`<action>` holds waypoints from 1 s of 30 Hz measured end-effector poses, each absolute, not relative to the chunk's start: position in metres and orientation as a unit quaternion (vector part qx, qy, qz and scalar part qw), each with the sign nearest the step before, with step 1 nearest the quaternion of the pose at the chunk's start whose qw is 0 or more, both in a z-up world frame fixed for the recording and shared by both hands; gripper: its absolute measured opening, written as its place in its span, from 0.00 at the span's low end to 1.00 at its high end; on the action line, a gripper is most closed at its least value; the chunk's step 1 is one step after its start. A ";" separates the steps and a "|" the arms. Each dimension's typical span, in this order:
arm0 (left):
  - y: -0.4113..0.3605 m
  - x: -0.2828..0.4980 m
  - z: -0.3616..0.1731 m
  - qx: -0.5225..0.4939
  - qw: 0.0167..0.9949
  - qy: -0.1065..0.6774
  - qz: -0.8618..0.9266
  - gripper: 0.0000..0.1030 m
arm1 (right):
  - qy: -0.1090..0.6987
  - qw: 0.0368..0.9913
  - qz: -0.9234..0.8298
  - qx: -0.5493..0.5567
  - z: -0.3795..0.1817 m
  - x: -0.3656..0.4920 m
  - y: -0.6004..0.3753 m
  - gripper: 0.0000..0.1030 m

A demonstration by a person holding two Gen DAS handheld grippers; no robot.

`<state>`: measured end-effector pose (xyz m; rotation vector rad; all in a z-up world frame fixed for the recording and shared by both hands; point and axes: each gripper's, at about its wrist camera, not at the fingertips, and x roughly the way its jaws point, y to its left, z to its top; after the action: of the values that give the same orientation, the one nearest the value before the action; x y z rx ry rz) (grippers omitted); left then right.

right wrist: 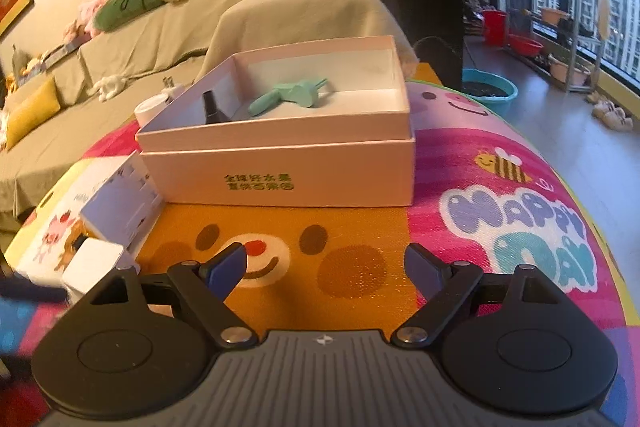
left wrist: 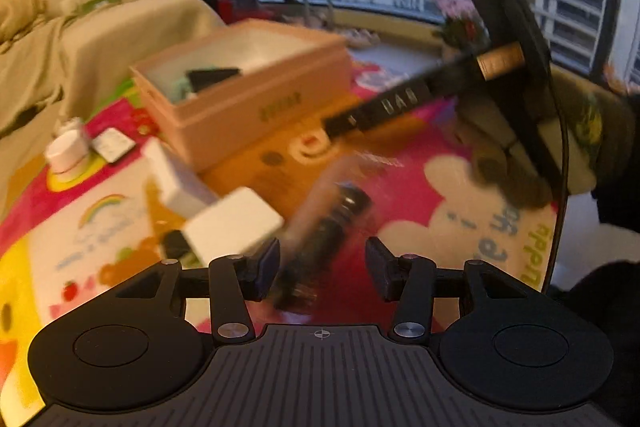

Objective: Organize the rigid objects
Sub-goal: 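Grasp the clear bag with the black item using the left tool, then grasp the white power strip with the right tool while the left tool lifts the bag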

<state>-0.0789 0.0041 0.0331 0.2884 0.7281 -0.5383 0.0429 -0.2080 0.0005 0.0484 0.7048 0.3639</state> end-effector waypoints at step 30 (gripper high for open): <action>0.122 -0.117 0.014 -0.079 0.938 0.333 -0.054 0.24 | 0.319 0.897 0.304 -0.021 0.032 0.049 -0.062 0.70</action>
<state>-0.1172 0.1219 0.0143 -0.1622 0.6804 -0.1105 0.0492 -0.0618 0.0322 -0.0428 0.6618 0.6307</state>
